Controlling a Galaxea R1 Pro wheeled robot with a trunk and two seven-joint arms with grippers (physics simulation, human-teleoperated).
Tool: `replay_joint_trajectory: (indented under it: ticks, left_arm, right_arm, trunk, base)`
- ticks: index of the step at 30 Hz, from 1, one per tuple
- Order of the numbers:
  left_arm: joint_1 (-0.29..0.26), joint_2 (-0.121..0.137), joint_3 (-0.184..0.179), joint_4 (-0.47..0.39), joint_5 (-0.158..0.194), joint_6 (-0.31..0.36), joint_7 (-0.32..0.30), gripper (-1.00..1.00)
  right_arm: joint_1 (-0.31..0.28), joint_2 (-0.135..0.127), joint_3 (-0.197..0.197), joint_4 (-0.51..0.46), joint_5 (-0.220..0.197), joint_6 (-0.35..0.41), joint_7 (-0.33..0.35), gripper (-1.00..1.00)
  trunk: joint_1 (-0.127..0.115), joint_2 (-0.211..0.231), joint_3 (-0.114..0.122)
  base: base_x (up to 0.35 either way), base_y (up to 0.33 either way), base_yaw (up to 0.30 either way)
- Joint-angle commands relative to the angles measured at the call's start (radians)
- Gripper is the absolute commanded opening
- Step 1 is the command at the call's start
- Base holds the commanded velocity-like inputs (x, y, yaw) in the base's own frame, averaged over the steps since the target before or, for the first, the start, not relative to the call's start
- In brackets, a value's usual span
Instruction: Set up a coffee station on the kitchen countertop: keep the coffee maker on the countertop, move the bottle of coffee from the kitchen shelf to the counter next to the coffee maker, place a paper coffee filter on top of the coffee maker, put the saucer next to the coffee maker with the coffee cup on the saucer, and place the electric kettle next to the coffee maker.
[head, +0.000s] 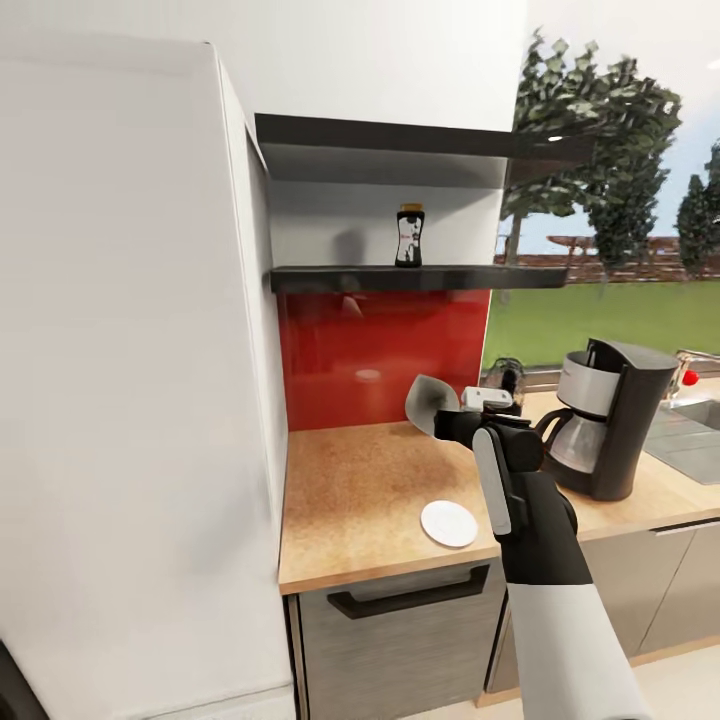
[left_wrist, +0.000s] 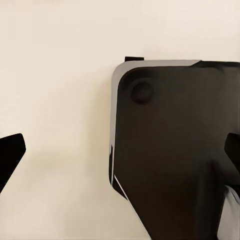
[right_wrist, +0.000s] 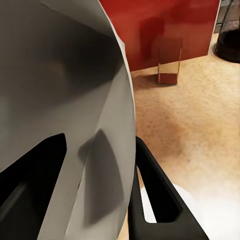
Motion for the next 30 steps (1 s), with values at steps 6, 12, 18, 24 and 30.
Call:
replay_joint_trajectory:
  ticks: [6, 12, 18, 24, 30]
  left_arm:
    - [0.000, 0.000, 0.003, 0.000, 0.001, -0.003, 0.001, 1.00]
    - [0.000, 0.000, 0.003, 0.000, 0.001, -0.003, 0.001, 1.00]
    - [0.000, -0.001, 0.003, 0.000, 0.001, -0.003, 0.002, 1.00]
    - [0.000, -0.002, 0.003, 0.000, 0.001, -0.003, 0.005, 1.00]
    - [0.000, -0.002, 0.003, 0.000, 0.001, -0.003, 0.021, 1.00]
  right_arm:
    - [0.000, 0.000, -0.001, -0.001, -0.007, 0.003, -0.008, -1.00]
    - [0.000, 0.000, -0.002, 0.003, -0.007, 0.003, -0.005, -1.00]
    - [0.001, 0.000, -0.002, 0.006, -0.005, 0.003, -0.002, -1.00]
    - [0.001, 0.000, -0.002, 0.007, -0.005, 0.003, -0.002, -1.00]
    - [0.001, 0.000, -0.002, 0.006, -0.005, 0.003, -0.002, -1.00]
  trunk:
    - [-0.023, 0.042, 0.013]
    - [-0.046, 0.084, 0.031]
    - [-0.050, 0.091, 0.034]
    - [-0.050, 0.091, 0.034]
    - [-0.050, 0.091, 0.034]
  base:
    - [0.000, 0.000, 0.000]
    - [0.000, 0.000, 0.000]
    - [0.000, 0.000, 0.000]
    - [0.000, 0.000, 0.000]
    - [0.000, 0.000, 0.000]
